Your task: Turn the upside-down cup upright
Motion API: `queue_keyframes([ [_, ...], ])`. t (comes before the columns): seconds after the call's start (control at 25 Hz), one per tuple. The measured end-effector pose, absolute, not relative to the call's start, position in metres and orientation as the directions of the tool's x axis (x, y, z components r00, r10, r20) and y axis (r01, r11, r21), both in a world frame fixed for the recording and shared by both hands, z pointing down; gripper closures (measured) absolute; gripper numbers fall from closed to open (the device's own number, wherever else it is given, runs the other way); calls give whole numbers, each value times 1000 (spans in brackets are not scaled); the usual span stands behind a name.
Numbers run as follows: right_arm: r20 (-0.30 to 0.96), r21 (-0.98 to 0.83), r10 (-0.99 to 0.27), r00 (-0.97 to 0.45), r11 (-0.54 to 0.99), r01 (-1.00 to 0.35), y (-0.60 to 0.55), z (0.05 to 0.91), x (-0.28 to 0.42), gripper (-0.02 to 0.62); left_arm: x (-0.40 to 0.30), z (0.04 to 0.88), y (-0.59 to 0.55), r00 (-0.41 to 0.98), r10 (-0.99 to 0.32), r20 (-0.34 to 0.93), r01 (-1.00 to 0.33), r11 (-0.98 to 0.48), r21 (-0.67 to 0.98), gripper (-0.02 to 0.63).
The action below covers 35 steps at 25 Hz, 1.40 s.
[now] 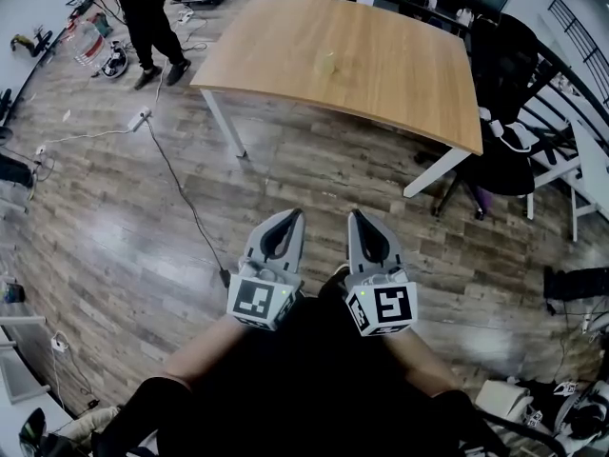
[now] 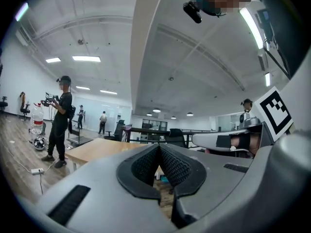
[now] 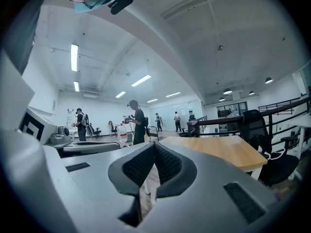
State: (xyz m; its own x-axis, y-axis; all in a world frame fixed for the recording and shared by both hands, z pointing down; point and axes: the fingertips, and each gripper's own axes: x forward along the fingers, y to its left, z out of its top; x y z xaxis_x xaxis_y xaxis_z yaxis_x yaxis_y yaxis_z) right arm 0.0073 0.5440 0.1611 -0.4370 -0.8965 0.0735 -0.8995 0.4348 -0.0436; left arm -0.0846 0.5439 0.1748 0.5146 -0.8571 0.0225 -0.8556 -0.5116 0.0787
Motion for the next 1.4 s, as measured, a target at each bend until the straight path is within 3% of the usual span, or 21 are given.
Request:
queue_keyframes([
  [0.52, 93, -61, -887, -453, 449, -891, 401, 184, 1, 582, -99, 191, 414, 452, -890, 59, -890, -446, 95, 598],
  [1.0, 111, -67, -848, -519, 514, -855, 186, 194, 37, 583, -48, 211, 207, 431, -892, 133, -901, -418, 118, 598],
  [1.4, 125, -101, -830, -544, 535, -839, 110, 209, 46, 582, -32, 220, 130, 409, -899, 156, -913, -400, 87, 598],
])
